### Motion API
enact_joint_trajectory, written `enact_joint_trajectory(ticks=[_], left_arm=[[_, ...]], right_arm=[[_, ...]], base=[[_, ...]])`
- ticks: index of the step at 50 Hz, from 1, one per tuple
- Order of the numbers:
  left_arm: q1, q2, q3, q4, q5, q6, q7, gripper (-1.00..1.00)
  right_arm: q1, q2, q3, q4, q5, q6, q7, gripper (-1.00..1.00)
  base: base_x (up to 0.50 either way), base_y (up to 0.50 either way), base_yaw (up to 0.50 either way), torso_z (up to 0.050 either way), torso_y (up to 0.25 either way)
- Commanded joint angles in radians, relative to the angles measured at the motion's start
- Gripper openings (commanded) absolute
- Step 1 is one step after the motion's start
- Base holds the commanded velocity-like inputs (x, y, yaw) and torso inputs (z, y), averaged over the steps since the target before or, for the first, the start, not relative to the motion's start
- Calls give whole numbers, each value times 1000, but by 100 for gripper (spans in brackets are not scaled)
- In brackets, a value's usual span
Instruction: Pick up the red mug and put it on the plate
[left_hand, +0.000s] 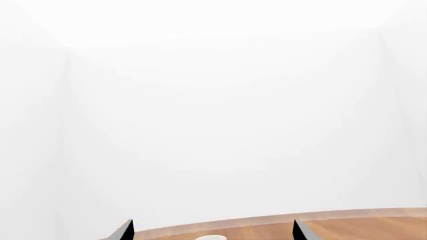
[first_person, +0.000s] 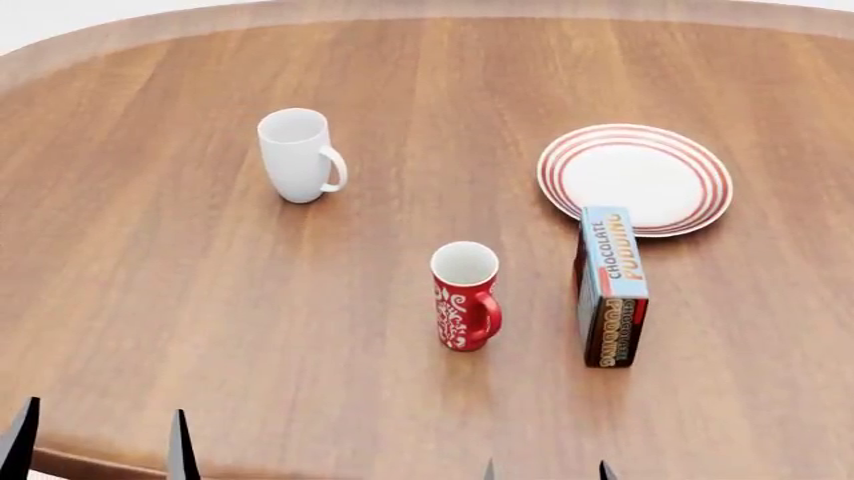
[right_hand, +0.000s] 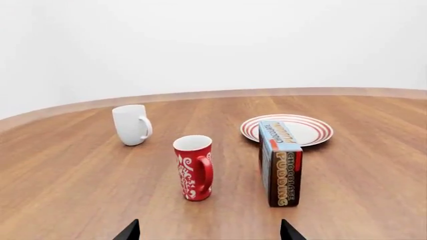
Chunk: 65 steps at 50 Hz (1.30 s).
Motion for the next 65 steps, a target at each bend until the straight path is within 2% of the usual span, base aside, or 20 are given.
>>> enact_joint_trajectory(ticks=[1, 29, 65], left_arm=[[-1, -4, 7, 0, 0, 0, -7, 100], [-4, -15, 24, 1, -3, -1, -19, 100], [-8, -26, 44, -2, -9, 4, -34, 100]], right_arm=[[0, 5, -5, -1, 6, 0, 6, 100], [6, 16, -19, 6, 17, -6, 16, 100], [10, 30, -37, 5, 28, -2, 32, 100]], base=[[0, 0, 0, 0, 0], [24, 0, 0, 0, 0], [155, 0, 0, 0, 0]])
